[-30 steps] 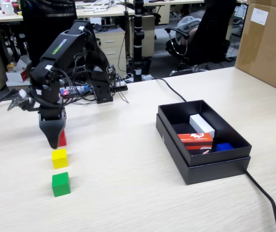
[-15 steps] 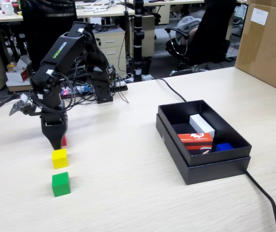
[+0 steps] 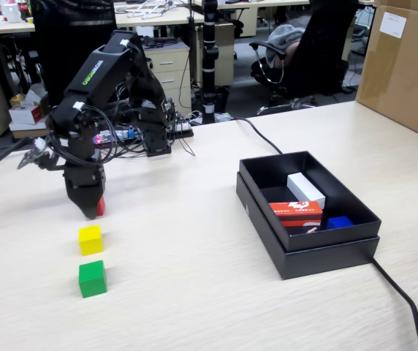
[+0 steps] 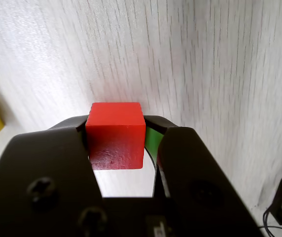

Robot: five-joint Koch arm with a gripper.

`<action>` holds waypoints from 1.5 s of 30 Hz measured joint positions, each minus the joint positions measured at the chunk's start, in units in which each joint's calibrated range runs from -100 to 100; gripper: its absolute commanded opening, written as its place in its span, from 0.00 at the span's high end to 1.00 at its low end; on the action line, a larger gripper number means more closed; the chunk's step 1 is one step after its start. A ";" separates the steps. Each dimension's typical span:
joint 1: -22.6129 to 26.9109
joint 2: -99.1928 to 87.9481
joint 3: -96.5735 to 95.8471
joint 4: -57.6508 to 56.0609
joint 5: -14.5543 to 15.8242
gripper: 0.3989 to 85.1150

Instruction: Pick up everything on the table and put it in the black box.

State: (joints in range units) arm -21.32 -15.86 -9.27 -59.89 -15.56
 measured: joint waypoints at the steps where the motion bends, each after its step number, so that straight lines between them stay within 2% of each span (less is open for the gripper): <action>1: 0.39 -3.24 -1.00 -0.46 -0.05 0.95; 2: 2.44 -15.40 -6.02 -3.87 0.98 0.95; 4: 5.57 -27.96 -6.75 -7.05 2.10 0.95; 5: 5.71 -28.48 -6.85 -7.12 2.20 0.95; 6: 8.89 -38.58 -10.04 -9.14 4.15 0.95; 7: 9.04 -38.96 -10.22 -9.29 4.35 0.95; 10: 16.07 -51.91 -12.96 -10.45 8.35 0.95; 11: 20.32 -57.48 -12.78 -10.61 11.09 0.95; 17: 32.43 -59.81 -7.67 -10.84 19.15 0.95; 18: 32.53 -59.68 -7.39 -10.84 19.29 0.95; 19: 34.14 -53.33 -1.00 -10.76 21.49 0.95; 20: 34.14 -53.33 -1.00 -10.76 21.54 0.95; 22: 34.92 -34.82 14.42 -11.30 22.86 0.95; 27: 34.82 -20.06 27.48 -11.23 23.64 0.95; 36: 38.00 0.91 36.88 -11.23 26.18 0.95; 45: 38.29 14.89 38.98 -10.69 27.25 0.94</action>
State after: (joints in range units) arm 16.97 -0.97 29.71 -70.58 11.70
